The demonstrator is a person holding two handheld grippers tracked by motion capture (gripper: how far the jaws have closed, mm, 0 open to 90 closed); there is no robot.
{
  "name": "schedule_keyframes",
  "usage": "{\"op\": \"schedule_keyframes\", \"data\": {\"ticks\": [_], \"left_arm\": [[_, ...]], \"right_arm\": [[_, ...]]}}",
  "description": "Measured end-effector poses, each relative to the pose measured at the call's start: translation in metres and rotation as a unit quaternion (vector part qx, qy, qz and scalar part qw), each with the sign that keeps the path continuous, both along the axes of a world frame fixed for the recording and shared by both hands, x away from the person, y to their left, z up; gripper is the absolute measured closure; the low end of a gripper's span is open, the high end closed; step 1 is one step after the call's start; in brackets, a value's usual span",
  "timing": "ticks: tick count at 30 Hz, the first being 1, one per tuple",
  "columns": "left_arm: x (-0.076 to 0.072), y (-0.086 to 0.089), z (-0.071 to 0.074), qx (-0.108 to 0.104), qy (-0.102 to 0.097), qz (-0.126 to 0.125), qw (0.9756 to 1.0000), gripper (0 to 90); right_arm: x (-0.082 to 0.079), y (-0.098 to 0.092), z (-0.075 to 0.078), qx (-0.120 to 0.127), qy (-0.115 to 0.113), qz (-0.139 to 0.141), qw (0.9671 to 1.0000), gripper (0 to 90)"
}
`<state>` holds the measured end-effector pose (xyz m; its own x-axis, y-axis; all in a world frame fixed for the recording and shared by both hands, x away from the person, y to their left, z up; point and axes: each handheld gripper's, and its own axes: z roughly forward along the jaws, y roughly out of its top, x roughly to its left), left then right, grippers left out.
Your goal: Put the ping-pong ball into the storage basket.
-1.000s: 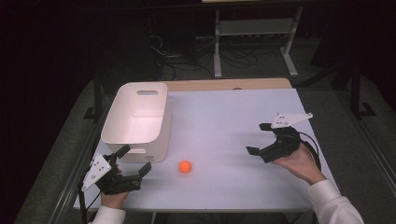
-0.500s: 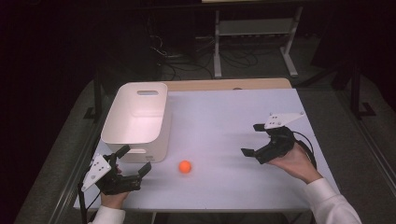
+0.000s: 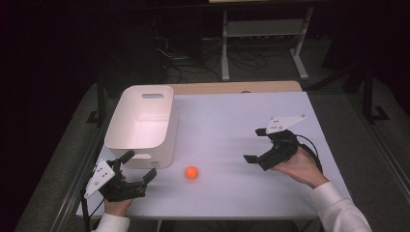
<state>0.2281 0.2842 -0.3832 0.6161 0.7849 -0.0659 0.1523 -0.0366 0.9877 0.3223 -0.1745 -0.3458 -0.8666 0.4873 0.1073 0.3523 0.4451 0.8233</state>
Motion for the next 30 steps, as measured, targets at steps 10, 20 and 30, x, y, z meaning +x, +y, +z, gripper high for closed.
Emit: {"op": "schedule_keyframes", "data": {"ticks": [10,20,30], "left_arm": [[0.0,0.0,0.0,-0.001,0.0,0.001,1.0,0.4],[0.0,0.0,0.0,-0.002,0.0,0.0,1.0,0.4],[0.0,0.0,0.0,-0.002,-0.001,0.0,1.0,0.4]], "right_arm": [[0.003,0.016,0.001,-0.007,0.006,0.021,0.9997,0.0],[0.005,0.031,0.001,-0.015,0.013,0.039,0.9991,0.0],[0.006,0.045,0.0,-0.017,0.017,0.056,0.9981,0.0]]}}
